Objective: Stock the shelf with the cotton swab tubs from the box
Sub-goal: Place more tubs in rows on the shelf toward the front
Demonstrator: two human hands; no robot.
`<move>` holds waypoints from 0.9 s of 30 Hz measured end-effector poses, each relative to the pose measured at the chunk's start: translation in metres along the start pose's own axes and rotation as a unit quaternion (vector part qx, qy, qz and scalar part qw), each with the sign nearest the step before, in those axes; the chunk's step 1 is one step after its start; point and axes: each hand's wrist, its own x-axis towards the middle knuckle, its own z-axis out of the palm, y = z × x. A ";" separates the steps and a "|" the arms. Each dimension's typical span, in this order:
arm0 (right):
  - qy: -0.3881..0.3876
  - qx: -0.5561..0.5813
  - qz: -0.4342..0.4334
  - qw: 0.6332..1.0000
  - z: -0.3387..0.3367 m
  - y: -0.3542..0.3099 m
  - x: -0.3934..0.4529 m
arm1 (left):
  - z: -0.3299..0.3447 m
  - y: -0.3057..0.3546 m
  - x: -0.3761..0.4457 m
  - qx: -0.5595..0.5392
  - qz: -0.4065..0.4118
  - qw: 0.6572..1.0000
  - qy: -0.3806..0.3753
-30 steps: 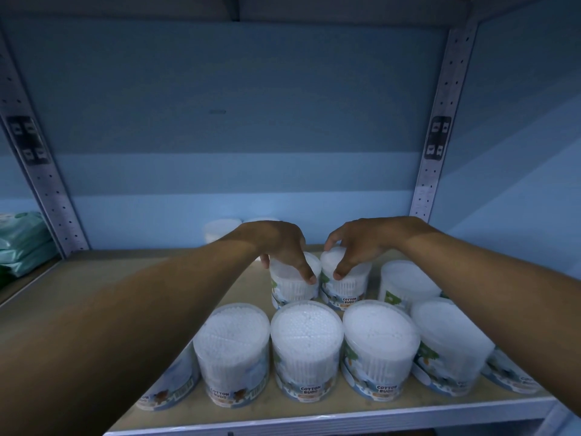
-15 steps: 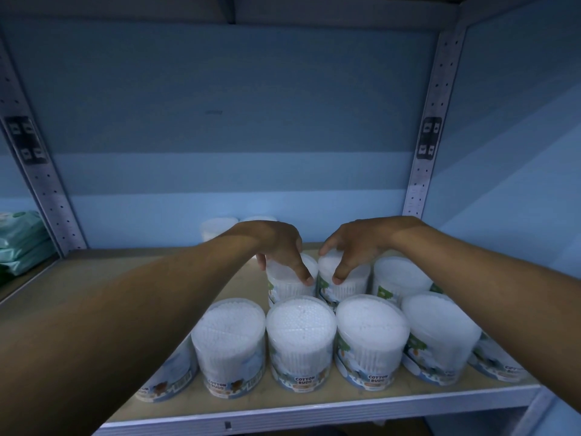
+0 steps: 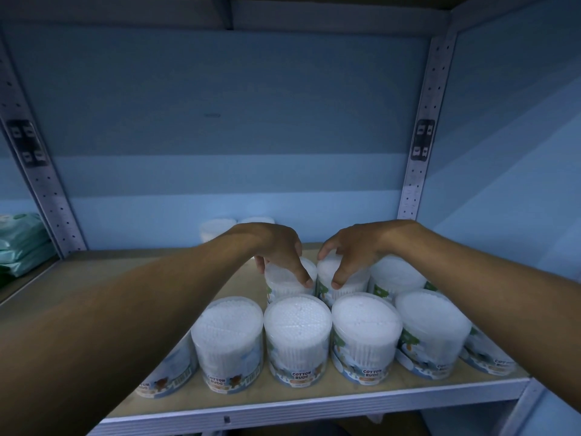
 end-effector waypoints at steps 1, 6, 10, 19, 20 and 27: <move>0.000 0.000 0.001 1.000 0.000 -0.001 -0.001 | 0.000 0.000 -0.001 0.000 0.000 1.000 0.000; -0.004 -0.006 0.003 1.000 0.001 -0.004 -0.003 | 0.000 0.001 -0.008 -0.006 -0.001 1.000 0.000; -0.007 -0.006 0.005 1.000 0.001 -0.005 -0.007 | 0.001 0.003 -0.013 -0.004 -0.001 1.000 0.001; -0.009 -0.011 0.012 1.000 0.002 -0.008 -0.012 | 0.002 0.005 -0.022 -0.004 -0.003 1.000 0.004; -0.009 -0.010 0.013 1.000 0.002 -0.008 -0.013 | 0.002 0.005 -0.022 -0.004 -0.002 1.000 0.005; -0.009 -0.007 0.019 1.000 0.003 -0.009 -0.014 | 0.003 0.005 -0.024 -0.001 -0.001 1.000 0.007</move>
